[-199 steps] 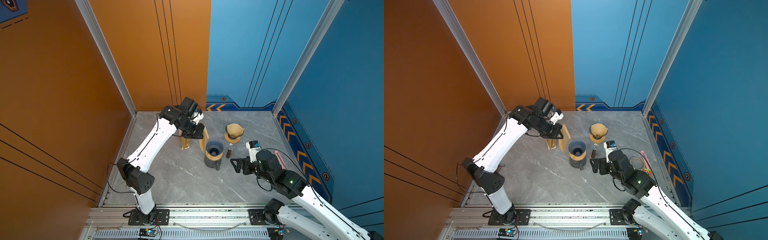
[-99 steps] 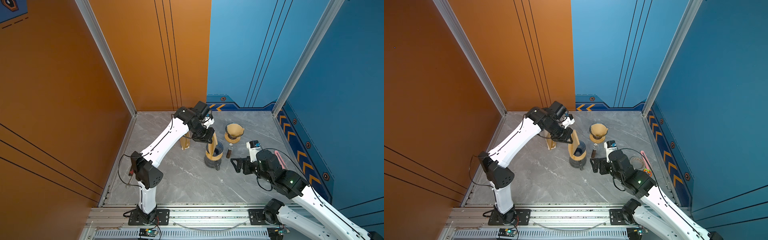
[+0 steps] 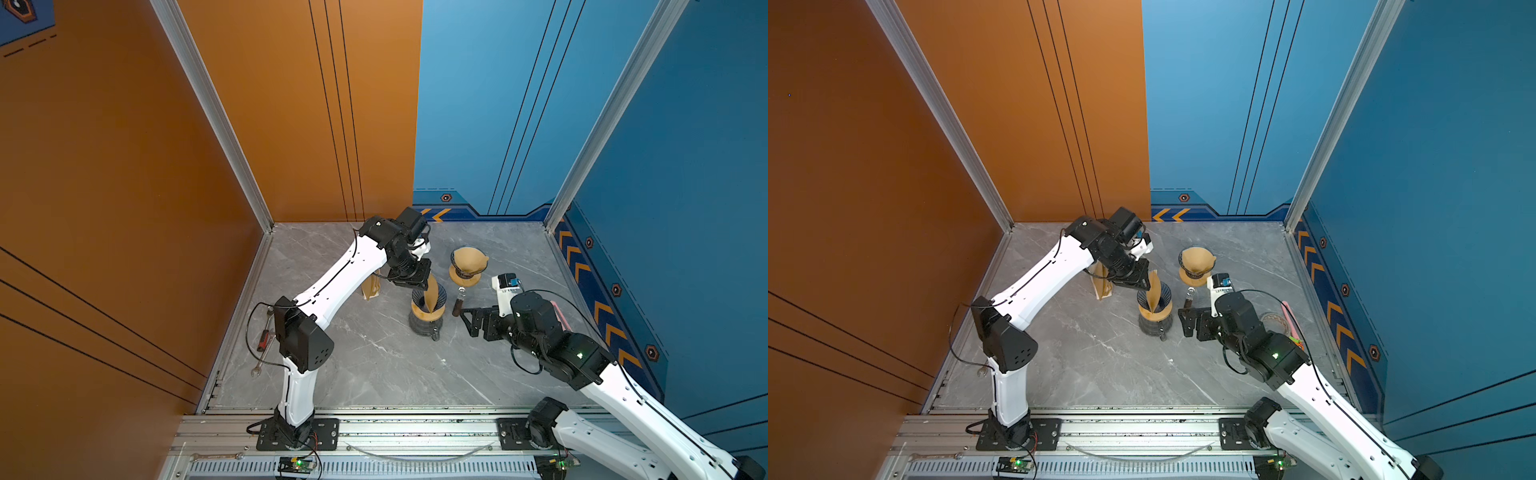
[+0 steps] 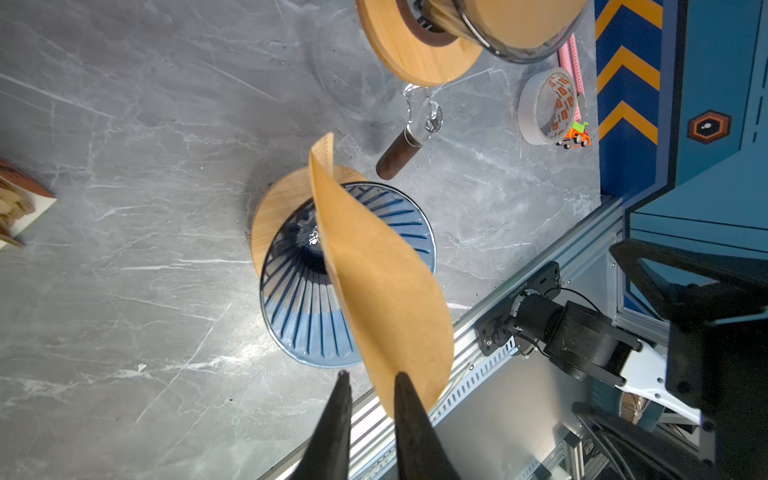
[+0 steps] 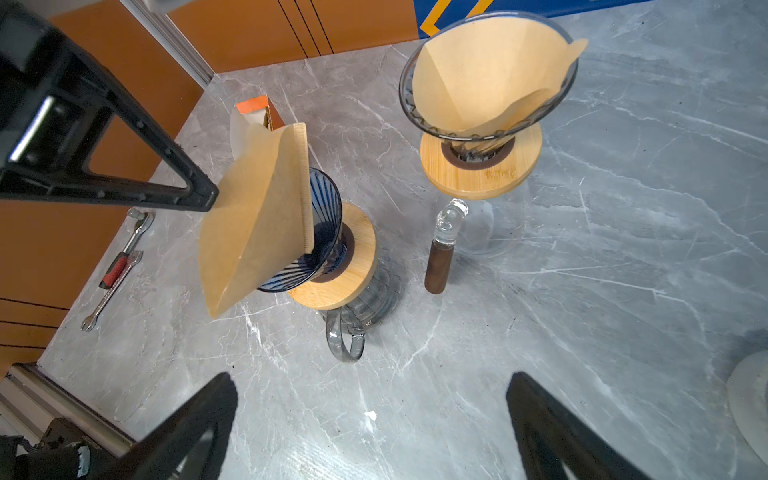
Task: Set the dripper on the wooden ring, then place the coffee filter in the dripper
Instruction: 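Carry the paper filter over the blue dripper with the left gripper, then lower the filter into the blue dripper with the left gripper while the right gripper approaches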
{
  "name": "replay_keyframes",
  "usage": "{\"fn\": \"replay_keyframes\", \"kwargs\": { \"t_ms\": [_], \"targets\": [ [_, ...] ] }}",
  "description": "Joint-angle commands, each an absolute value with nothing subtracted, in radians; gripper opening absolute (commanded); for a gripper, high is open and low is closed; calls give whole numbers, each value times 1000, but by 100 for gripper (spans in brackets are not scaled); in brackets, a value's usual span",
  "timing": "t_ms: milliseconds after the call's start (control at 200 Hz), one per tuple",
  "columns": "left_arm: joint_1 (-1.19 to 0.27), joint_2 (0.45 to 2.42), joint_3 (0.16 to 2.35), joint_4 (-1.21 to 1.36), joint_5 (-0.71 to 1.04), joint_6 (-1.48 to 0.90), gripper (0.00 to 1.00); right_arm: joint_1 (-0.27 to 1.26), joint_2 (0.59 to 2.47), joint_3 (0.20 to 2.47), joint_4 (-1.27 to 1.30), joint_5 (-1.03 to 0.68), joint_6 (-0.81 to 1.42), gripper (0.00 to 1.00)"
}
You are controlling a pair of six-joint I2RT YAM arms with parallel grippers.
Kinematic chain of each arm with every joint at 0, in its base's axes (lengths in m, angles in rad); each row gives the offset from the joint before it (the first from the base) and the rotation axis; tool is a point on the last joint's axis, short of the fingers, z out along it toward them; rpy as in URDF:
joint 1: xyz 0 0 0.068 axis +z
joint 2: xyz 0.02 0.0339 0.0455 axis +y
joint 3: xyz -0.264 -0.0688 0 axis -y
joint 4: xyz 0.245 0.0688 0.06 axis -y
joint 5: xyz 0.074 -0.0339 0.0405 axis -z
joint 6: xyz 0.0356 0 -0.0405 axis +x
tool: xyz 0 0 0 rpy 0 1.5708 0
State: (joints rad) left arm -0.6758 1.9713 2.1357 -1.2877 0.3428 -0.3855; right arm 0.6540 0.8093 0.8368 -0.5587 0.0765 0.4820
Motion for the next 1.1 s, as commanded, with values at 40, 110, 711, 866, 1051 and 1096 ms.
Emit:
{"fn": "replay_keyframes", "kwargs": {
  "t_ms": [40, 110, 711, 866, 1051, 1096],
  "targets": [
    [-683, 1965, 2127, -1310, 294, -377, 24, 652, 893, 919, -533, 81, 515, 100],
    [-681, 1964, 2127, -1310, 280, -376, 26, 653, 936, 952, -534, 81, 523, 100],
    [-664, 1951, 2141, -1304, 281, -383, 35, 727, 1208, 1141, -530, 31, 547, 100],
    [-666, 1965, 2159, -1302, 291, -386, 35, 751, 1224, 1143, -524, 34, 547, 100],
    [-668, 1974, 2175, -1302, 300, -390, 35, 757, 1251, 1141, -519, 46, 559, 100],
    [-669, 1974, 2177, -1303, 301, -391, 35, 759, 1257, 1142, -517, 64, 563, 100]
  ]
}}
